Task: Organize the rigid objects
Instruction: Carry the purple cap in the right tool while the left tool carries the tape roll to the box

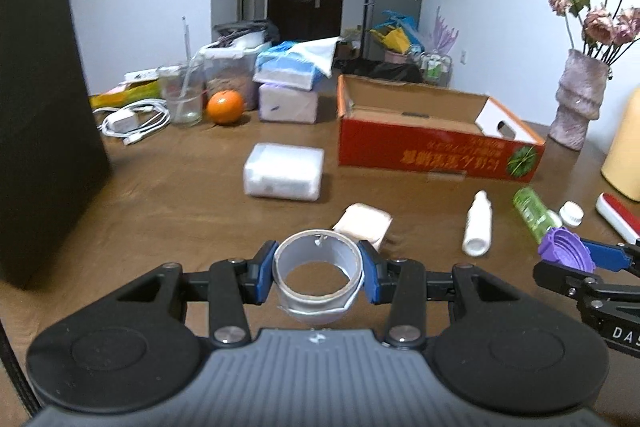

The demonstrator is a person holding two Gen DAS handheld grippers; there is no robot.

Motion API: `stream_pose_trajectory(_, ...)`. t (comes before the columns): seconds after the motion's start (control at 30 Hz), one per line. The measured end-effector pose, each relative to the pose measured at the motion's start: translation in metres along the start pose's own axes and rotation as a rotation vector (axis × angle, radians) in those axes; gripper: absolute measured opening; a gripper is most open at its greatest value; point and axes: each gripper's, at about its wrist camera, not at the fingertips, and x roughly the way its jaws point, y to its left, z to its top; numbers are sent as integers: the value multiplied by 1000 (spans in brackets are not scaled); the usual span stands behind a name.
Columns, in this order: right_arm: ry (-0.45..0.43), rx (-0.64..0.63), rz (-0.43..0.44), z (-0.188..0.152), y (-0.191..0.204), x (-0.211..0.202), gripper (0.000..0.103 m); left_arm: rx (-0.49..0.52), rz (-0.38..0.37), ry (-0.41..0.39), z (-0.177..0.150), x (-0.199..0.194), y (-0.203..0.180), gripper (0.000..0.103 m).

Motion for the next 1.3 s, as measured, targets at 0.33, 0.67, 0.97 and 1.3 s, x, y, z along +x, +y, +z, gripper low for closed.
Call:
stream_pose_trajectory(0.33,-61,26,-40,30,-26,6,53,8,-48,-26,36,18,-31,43)
stream_pose_trajectory(0.67,-89,55,-60,56,-47,26,53,0,-87,-55,73,39,-53,44)
stream_pose_trajectory(0.97,-103,77,-87,78,-62,51,53,2,-107,-55,104,72,-68,43)
stream_pose_trajectory(1.3,-110,115,-132,99,-87,88,53,5,-98,-44,139,119,-84,43)
